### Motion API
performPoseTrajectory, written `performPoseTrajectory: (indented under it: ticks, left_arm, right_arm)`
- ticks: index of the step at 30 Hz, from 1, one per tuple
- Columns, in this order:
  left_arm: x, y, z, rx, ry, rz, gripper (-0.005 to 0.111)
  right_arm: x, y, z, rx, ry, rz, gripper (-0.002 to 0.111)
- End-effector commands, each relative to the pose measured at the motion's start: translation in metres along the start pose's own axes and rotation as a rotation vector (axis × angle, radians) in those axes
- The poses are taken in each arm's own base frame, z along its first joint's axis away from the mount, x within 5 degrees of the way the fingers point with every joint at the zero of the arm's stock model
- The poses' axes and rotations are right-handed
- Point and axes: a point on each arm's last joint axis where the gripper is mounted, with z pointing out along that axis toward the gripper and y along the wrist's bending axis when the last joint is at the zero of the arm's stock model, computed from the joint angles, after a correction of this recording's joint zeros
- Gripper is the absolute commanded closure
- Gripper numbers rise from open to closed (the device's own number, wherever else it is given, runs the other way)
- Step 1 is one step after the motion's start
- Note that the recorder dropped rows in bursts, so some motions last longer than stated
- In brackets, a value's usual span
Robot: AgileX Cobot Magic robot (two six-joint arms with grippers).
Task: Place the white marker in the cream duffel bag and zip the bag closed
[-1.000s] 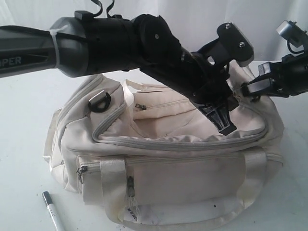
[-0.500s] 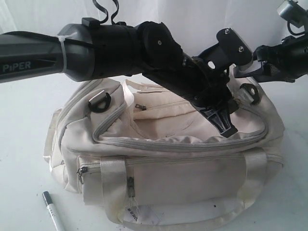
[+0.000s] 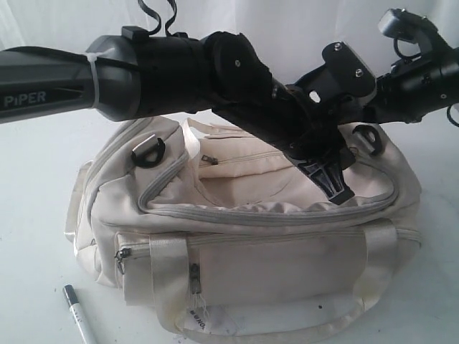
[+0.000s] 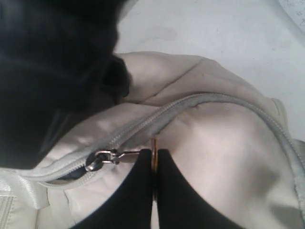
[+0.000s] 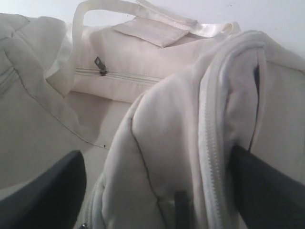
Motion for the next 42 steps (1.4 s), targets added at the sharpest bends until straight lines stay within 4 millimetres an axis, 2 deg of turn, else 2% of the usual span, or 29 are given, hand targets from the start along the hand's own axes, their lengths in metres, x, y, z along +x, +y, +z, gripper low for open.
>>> performPoseTrajectory:
  ticks: [1,10,12,15,21,28,37,42]
  left_arm:
    - [0.0,-0.001,-0.001,0.017,0.001,-0.027,0.107]
    - [0.0,-0.001,-0.001,0.017,0.001,-0.027,0.107]
    - [0.0,-0.001,-0.001,0.017,0.001,-0.027,0.107]
    - [0.0,-0.001,-0.001,0.017,0.001,-0.027,0.107]
    - [0.0,-0.001,-0.001,0.017,0.001,-0.027,0.107]
    - [-0.006,-0.004,-0.006,0.042,-0.029,-0.062,0.107]
    - [-0.031,-0.031,-0.017,0.139,-0.053,0.023,0.107]
    - [-0.038,-0.041,-0.02,0.194,-0.045,0.047,0.107]
  right_arm:
    - [-0.001,0.001,0.008,0.006,0.015,-0.033,0.032]
    - [0.005,0.003,0.026,0.011,0.07,-0.069,0.033]
    - [0.005,0.001,0.028,0.014,0.073,-0.063,0.037]
    - [0.005,0.0,0.029,0.022,0.069,-0.055,0.055]
    - [0.005,-0.001,0.029,0.026,0.066,-0.044,0.108]
    - [0.003,-0.004,0.029,0.061,0.041,-0.037,0.108]
    - [0.002,-0.006,0.029,0.081,0.03,-0.025,0.108]
    - [0.002,-0.006,0.029,0.082,0.031,-0.025,0.108]
